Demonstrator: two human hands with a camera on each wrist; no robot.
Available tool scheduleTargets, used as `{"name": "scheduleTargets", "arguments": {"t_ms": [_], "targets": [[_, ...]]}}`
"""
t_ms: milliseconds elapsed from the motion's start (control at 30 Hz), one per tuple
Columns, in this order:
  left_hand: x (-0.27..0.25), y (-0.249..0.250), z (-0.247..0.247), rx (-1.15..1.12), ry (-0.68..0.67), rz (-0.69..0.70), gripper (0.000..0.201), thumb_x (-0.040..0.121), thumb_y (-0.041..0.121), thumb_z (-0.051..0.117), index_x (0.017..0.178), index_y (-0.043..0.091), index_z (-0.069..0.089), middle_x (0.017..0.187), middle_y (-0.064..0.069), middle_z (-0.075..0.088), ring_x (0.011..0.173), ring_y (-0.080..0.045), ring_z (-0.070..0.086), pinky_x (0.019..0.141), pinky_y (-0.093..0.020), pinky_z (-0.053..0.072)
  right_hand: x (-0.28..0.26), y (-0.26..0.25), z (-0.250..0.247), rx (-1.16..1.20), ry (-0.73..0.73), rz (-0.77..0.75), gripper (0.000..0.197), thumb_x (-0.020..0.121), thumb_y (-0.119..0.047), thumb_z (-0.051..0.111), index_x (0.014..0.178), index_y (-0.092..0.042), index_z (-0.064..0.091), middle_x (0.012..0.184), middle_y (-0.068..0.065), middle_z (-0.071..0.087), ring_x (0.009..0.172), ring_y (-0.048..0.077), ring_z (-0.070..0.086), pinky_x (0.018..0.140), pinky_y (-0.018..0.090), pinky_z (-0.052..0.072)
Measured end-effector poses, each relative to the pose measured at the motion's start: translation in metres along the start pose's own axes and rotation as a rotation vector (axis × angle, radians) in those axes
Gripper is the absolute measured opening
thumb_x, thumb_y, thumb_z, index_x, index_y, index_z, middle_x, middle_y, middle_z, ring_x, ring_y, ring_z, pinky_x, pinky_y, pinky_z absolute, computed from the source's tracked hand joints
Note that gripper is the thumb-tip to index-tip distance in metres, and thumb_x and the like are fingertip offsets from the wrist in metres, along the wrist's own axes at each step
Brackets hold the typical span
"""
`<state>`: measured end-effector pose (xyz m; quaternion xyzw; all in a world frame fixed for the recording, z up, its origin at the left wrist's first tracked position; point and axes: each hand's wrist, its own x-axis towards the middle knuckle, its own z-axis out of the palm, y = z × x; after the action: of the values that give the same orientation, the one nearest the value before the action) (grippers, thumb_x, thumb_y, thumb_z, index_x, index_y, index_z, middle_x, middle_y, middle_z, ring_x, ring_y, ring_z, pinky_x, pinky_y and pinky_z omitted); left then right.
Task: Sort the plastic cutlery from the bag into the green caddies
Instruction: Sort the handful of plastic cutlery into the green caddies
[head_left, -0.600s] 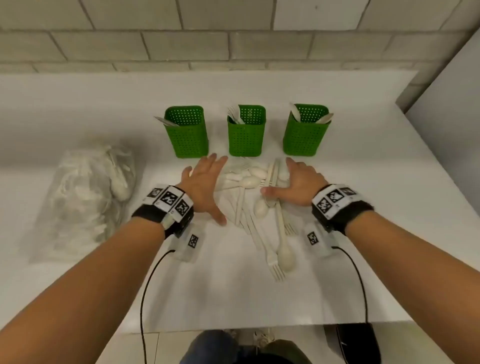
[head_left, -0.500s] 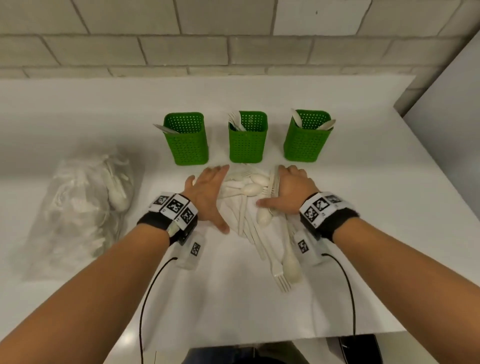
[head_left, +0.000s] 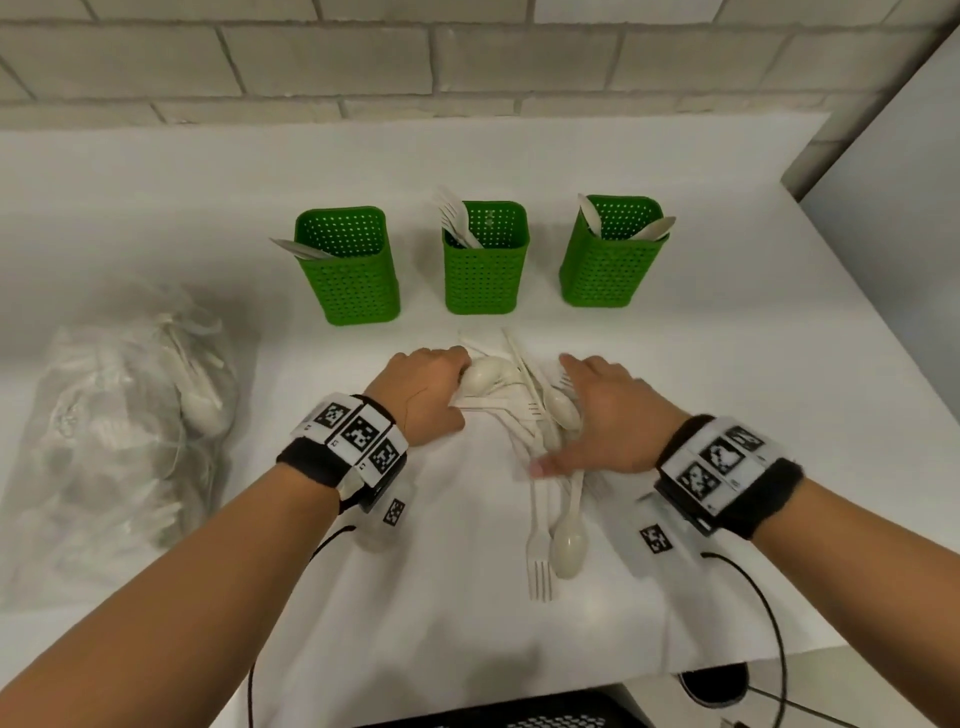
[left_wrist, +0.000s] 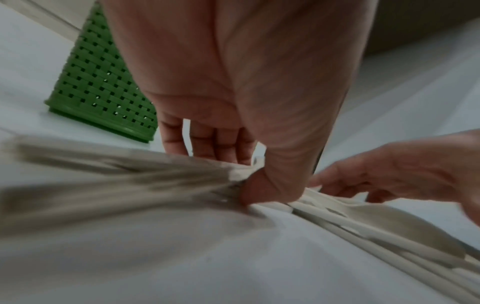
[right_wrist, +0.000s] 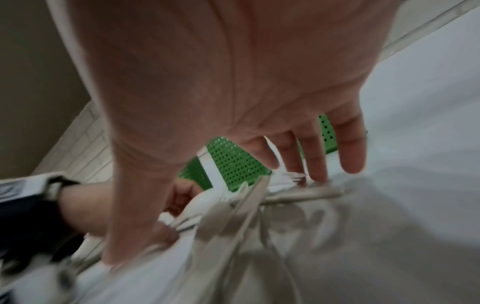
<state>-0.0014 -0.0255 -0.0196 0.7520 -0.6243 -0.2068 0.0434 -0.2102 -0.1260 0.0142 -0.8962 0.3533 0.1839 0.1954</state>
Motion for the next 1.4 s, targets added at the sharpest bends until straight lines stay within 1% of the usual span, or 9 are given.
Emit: {"name": "scheduleTargets", "arguments": {"t_ms": [200,500,667,867,933,1067,1200,1300,1400], "targets": [[-0.002,0.011,0.009,0.179,-0.034,-0.042,0.038,0.088,0.014,0.056,0.124,0.008,0.050,0.118,-0.013,0.054,0.106,-0.033,0.052,0.081,-0.035,0.040,0.003,0.018,0.023,0.193,0.107,-0.102,0.080,0.072,-0.053,0.077,0.135,-0.016,0.043,0.116,0.003,0.040,0.112,0.025,0.044,0.096,0.038,0.043],[-0.015,0.002,0.002,0.125,0.046,-0.137,0.030,0.089,0.015,0.053,0.118,0.008,0.050,0.117,-0.012,0.051,0.107,-0.033,0.048,0.080,-0.035,0.031,0.027,0.033,0.005,0.275,0.152,-0.198,0.019,0.093,-0.021,0.061,0.102,-0.005,0.063,0.083,0.001,0.059,0.080,0.021,0.056,0.069,0.033,0.043],[-0.024,0.001,-0.007,0.048,0.102,-0.163,0.067,0.073,0.017,0.068,0.134,0.015,0.039,0.127,-0.008,0.043,0.115,-0.031,0.043,0.089,-0.038,0.031,0.024,0.043,-0.010,0.271,0.066,-0.217,0.015,0.094,-0.018,0.059,0.098,-0.003,0.063,0.078,-0.003,0.055,0.078,0.020,0.053,0.070,0.034,0.042],[-0.010,0.050,-0.018,-0.122,0.183,0.201,0.115,0.059,0.046,0.084,0.151,0.025,0.019,0.153,0.002,0.027,0.138,-0.015,0.024,0.105,-0.035,0.019,0.009,0.030,-0.030,0.059,0.045,-0.276,0.016,0.095,-0.024,0.057,0.105,-0.012,0.061,0.096,0.002,0.055,0.094,0.023,0.055,0.080,0.035,0.043],[0.003,0.066,-0.009,-0.105,0.130,0.211,0.097,0.067,0.045,0.080,0.146,0.023,0.029,0.146,0.003,0.038,0.136,-0.017,0.028,0.104,-0.032,0.019,0.003,0.020,-0.038,0.049,0.079,-0.301,0.019,0.094,-0.023,0.058,0.112,-0.016,0.061,0.105,0.001,0.059,0.101,0.021,0.056,0.081,0.031,0.041],[0.021,0.074,0.007,-0.160,0.312,0.225,0.022,0.080,0.025,0.067,0.096,0.011,0.061,0.098,-0.005,0.062,0.111,-0.029,0.048,0.088,-0.035,0.028,-0.004,0.011,-0.052,0.190,0.113,-0.328,0.024,0.087,-0.022,0.068,0.111,-0.025,0.064,0.109,-0.006,0.065,0.104,0.014,0.058,0.087,0.028,0.044],[0.028,0.067,0.005,-0.223,0.465,0.249,0.005,0.076,0.008,0.062,0.081,0.009,0.061,0.074,-0.001,0.057,0.078,-0.027,0.057,0.072,-0.031,0.030,-0.012,0.027,-0.058,0.599,0.182,-0.280,0.078,0.060,-0.036,0.090,0.128,-0.029,0.050,0.103,-0.011,0.058,0.093,0.005,0.057,0.076,0.017,0.046],[0.023,0.063,-0.010,-0.493,0.565,0.140,0.018,0.093,0.011,0.061,0.077,0.016,0.054,0.061,0.018,0.040,0.057,0.003,0.046,0.055,-0.012,0.027,-0.019,0.044,-0.035,0.303,0.120,-0.248,0.100,0.054,-0.041,0.092,0.140,-0.028,0.042,0.121,-0.008,0.052,0.108,0.012,0.050,0.091,0.029,0.045],[0.014,0.066,-0.031,-0.742,0.659,0.047,0.036,0.097,0.029,0.058,0.063,0.027,0.044,0.046,0.013,0.042,0.045,0.001,0.042,0.047,-0.012,0.027,-0.021,0.046,0.001,-0.104,-0.071,-0.259,0.095,0.063,-0.050,0.083,0.144,-0.028,0.039,0.133,-0.005,0.042,0.117,0.019,0.043,0.099,0.037,0.040]]}}
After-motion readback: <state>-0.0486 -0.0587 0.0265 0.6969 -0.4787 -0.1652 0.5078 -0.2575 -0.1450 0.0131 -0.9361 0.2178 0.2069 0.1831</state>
